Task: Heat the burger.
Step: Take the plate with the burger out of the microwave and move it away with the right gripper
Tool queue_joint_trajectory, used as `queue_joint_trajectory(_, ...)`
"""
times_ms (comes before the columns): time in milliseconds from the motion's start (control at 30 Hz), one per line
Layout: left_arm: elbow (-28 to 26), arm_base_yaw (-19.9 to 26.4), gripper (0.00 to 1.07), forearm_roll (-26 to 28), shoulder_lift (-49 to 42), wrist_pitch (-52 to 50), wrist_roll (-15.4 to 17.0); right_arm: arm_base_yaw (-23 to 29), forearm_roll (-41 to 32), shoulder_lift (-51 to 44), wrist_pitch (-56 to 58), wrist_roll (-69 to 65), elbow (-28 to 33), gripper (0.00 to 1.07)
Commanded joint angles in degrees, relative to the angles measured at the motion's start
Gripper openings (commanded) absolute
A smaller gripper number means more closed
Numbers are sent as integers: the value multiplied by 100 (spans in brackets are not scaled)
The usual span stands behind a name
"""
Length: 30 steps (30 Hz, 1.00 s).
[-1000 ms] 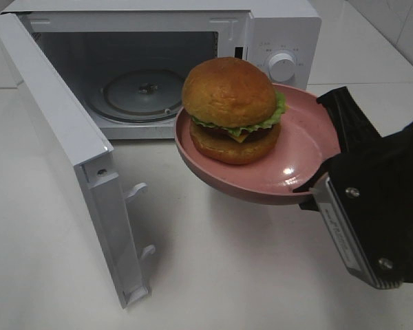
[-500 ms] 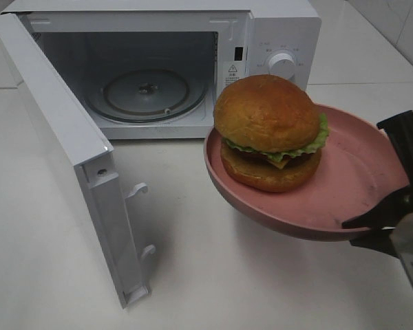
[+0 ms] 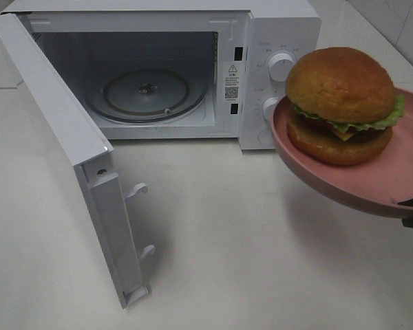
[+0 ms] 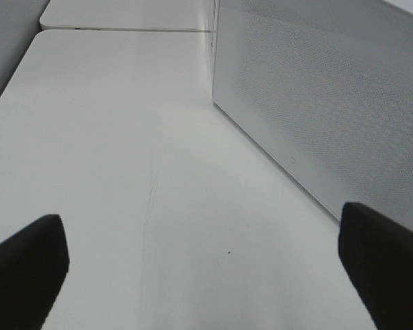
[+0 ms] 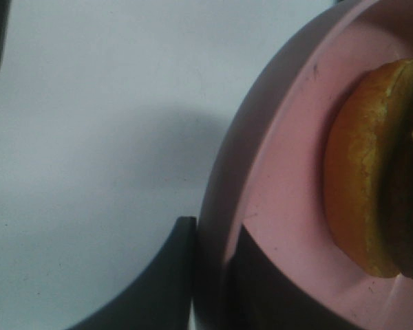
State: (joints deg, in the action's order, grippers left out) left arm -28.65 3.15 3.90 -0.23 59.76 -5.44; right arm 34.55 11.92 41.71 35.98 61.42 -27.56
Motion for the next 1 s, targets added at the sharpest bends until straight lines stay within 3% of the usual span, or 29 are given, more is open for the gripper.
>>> queue_joint_trajectory(33,17,-17,100,63,-120,-29,17,-29,653,-86,-223,-831,-52,0)
queue_joint_trajectory(367,17,-17,100,63,-120,-29,17,-29,2384,-80,453,-3203,-52,0)
queue_joint_trajectory(767,17,-17,100,63,-120,-29,17,-29,3197,-74,1238,-5191,-52,1)
queue_joint_trajectory(1000,17,-17,100,63,-120,-29,17,-29,3575,544,1793,-6526,-57,2)
